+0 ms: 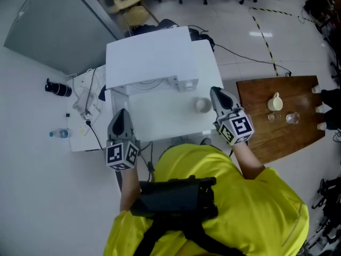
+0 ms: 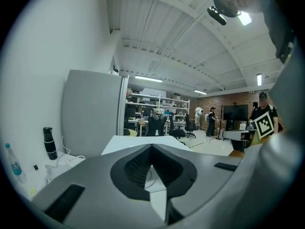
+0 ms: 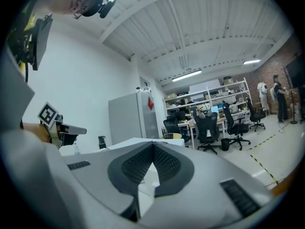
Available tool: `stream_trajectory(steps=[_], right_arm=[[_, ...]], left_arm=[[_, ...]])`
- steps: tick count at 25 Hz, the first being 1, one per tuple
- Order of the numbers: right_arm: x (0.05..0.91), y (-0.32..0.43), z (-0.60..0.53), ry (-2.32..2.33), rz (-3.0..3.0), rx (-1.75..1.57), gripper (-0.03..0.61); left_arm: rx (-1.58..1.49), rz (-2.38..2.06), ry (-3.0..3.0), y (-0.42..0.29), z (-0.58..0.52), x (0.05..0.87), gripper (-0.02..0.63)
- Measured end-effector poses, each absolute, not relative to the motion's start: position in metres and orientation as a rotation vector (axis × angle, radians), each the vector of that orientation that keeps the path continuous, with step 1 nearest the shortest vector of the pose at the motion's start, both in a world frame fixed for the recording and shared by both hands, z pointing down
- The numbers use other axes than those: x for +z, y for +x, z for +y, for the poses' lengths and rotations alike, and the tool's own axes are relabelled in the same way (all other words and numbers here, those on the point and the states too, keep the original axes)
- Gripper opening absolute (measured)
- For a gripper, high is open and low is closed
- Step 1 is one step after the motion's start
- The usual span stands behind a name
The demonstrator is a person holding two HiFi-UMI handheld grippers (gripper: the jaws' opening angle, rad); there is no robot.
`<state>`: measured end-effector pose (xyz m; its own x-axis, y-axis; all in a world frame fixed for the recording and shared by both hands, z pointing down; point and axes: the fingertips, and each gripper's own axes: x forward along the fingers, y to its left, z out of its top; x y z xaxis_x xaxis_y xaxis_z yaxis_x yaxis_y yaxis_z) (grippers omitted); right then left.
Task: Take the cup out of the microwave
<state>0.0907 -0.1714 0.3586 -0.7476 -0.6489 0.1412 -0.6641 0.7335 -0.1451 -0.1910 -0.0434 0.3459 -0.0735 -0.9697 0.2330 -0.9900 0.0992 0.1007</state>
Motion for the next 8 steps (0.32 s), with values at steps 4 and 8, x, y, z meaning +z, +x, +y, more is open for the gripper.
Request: stream_trajectory(steps=[4, 8], right_arm=[[0.350, 0.090, -0.172, 1.060, -2.860, 0.258, 0.003], [0.349, 0.090, -0.170, 1.031, -2.857, 0.251, 0.003]], left_arm=[[0.128, -2.123, 1.994, -0.181, -0.054, 0.336, 0.000], [0.145, -2.098, 2.030, -0.168, -0.059, 0.334, 0.000]])
